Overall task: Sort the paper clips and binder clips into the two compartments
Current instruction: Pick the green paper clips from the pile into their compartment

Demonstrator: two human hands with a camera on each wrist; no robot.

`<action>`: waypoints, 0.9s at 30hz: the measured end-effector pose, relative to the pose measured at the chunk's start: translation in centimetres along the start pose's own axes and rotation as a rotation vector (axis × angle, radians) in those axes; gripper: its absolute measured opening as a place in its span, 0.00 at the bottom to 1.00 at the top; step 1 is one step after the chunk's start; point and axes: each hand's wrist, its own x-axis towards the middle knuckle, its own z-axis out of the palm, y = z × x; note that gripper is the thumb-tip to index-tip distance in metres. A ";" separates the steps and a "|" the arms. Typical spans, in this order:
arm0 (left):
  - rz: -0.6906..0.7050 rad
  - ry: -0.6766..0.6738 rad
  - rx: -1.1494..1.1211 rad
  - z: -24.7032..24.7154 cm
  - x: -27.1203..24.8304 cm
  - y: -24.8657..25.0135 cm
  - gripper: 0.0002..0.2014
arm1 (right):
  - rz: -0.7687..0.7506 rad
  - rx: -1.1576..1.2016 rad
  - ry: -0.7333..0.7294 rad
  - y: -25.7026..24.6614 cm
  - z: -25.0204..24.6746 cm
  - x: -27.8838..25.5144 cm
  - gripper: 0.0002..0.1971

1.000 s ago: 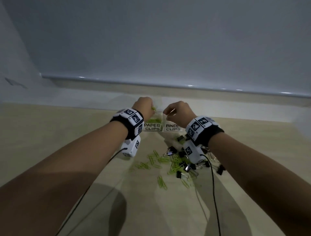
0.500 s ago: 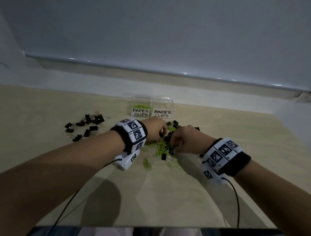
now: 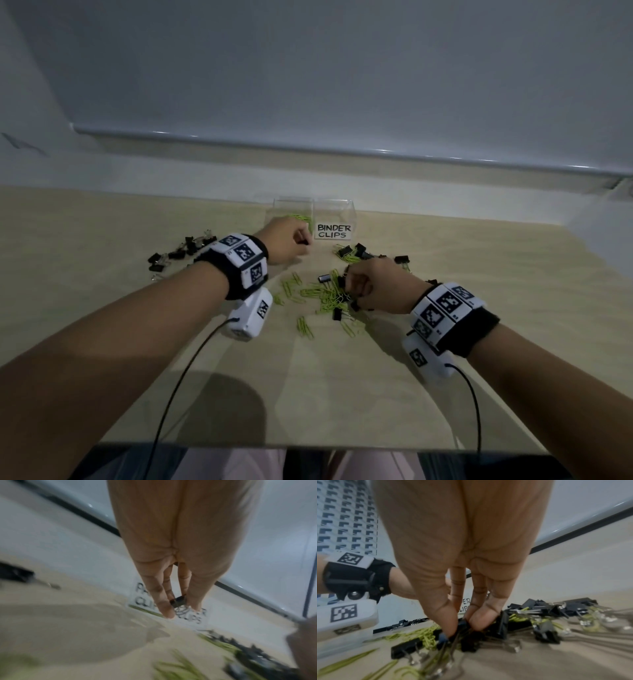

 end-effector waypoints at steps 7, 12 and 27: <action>-0.124 -0.011 0.352 -2.2 -1.2 -3.3 0.10 | -0.027 -0.045 0.034 0.1 0.2 -0.6 0.06; 0.092 -0.103 0.206 1.4 -1.8 0.7 0.10 | -0.034 -0.157 0.007 -0.4 1.0 -0.5 0.07; 0.230 -0.124 0.318 1.7 -2.0 1.8 0.06 | 0.278 0.969 0.263 4.1 -2.1 -1.7 0.02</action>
